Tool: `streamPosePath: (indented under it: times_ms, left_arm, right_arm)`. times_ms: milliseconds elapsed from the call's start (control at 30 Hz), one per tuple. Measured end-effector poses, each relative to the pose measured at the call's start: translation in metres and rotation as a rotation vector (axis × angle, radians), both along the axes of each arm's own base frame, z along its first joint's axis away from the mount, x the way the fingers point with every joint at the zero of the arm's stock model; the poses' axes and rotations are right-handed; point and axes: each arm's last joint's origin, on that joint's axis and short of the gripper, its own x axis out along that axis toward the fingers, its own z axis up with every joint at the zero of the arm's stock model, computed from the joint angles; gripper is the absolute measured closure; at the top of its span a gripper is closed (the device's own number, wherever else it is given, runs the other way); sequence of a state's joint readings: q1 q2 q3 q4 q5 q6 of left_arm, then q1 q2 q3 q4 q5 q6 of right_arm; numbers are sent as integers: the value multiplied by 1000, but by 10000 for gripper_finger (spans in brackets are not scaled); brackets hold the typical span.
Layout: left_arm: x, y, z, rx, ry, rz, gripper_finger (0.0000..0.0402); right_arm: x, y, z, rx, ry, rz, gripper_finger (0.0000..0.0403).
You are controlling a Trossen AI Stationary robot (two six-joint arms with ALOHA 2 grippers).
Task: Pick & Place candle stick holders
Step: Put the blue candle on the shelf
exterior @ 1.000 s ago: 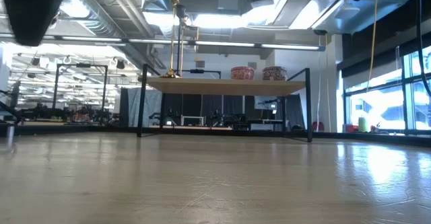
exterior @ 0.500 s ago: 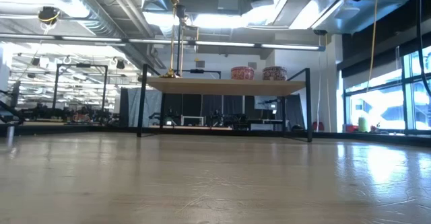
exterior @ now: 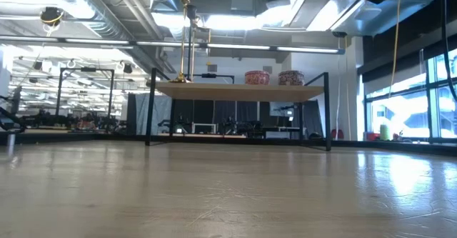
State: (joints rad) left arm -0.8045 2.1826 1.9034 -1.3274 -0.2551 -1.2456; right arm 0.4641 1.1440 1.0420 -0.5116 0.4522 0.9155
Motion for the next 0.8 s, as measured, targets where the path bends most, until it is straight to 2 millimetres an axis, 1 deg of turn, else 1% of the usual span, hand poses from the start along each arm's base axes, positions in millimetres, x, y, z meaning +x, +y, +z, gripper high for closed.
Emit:
streamPosePath:
  times_ms: [167,333,567,667,800]
  left_arm:
    - [4,1,-15,-35,2,-1,91]
    - [0,9,-25,12,56,10,91]
    - [-1,12,-41,-20,88,26,91]
    - [1,14,-45,-41,87,26,90]
    - [6,18,-45,-39,86,-5,90]
  right_arm:
    - [5,3,-5,11,22,-4,219]
    - [7,4,-8,21,37,0,219]
    - [7,4,-8,28,37,-3,219]
    - [7,4,-8,28,37,-3,219]
    - [7,4,-8,28,36,-3,219]
